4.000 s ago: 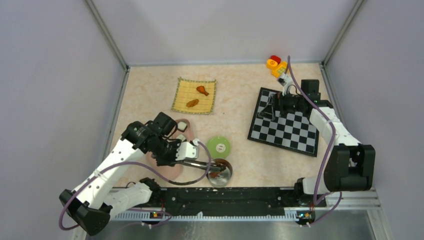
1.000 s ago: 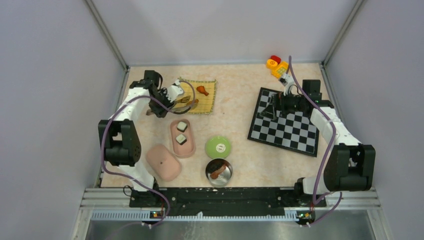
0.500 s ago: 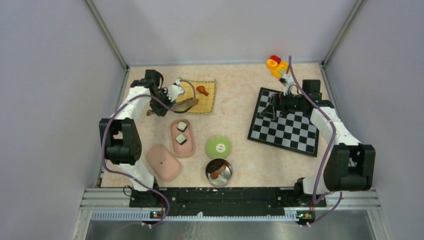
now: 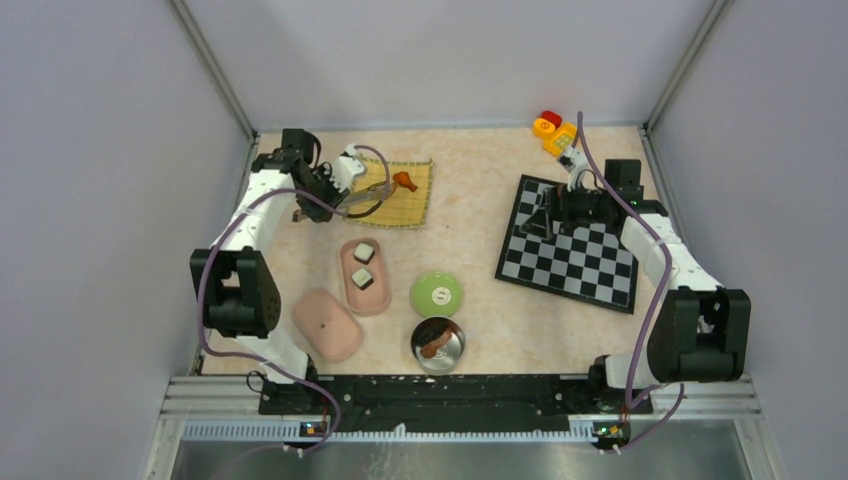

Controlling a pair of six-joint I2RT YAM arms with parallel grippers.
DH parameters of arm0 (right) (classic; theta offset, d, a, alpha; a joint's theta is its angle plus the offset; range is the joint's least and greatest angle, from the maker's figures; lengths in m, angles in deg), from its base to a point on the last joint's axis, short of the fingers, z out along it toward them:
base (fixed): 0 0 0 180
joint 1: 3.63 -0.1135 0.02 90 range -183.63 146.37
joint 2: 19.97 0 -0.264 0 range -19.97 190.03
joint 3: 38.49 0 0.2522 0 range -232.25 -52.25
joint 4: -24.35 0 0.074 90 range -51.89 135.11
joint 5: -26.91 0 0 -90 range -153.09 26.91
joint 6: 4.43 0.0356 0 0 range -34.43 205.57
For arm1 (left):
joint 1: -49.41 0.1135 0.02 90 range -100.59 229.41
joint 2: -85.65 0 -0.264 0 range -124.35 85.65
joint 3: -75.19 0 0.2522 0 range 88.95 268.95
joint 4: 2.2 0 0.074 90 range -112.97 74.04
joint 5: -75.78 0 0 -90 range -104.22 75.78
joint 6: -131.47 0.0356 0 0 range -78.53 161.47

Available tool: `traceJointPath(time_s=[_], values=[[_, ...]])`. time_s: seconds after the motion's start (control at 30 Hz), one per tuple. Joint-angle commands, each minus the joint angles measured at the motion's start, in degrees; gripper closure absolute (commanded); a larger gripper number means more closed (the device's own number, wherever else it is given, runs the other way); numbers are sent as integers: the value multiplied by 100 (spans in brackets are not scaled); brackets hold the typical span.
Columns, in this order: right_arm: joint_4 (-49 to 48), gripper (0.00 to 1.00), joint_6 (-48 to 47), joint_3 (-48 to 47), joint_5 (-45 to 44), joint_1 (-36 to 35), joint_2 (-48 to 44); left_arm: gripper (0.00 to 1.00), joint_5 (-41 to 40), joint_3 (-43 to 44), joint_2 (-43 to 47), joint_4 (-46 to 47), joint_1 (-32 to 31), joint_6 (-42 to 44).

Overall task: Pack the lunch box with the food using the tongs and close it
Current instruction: Pick up the fake food from the plate, then place the fake food in the packing box.

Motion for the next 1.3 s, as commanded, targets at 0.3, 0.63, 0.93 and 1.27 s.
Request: traceJointPath(time_s=[0.3,0.63,0.93,1.27], values=[[-98,2,-111,-37,53,45,26,75,994,-518,1793,-905,-237,816],[-128,2,-77,-26,35,45,25,75,956,-1670,3519,-1554,-1236,1535],[-137,2,-67,-27,-12,45,12,74,1302,-1810,4010,-2446,-1900,1604],[-150,2,-93,-13,-62,45,42,72,1312,-2218,4095,-2844,-2505,1522]])
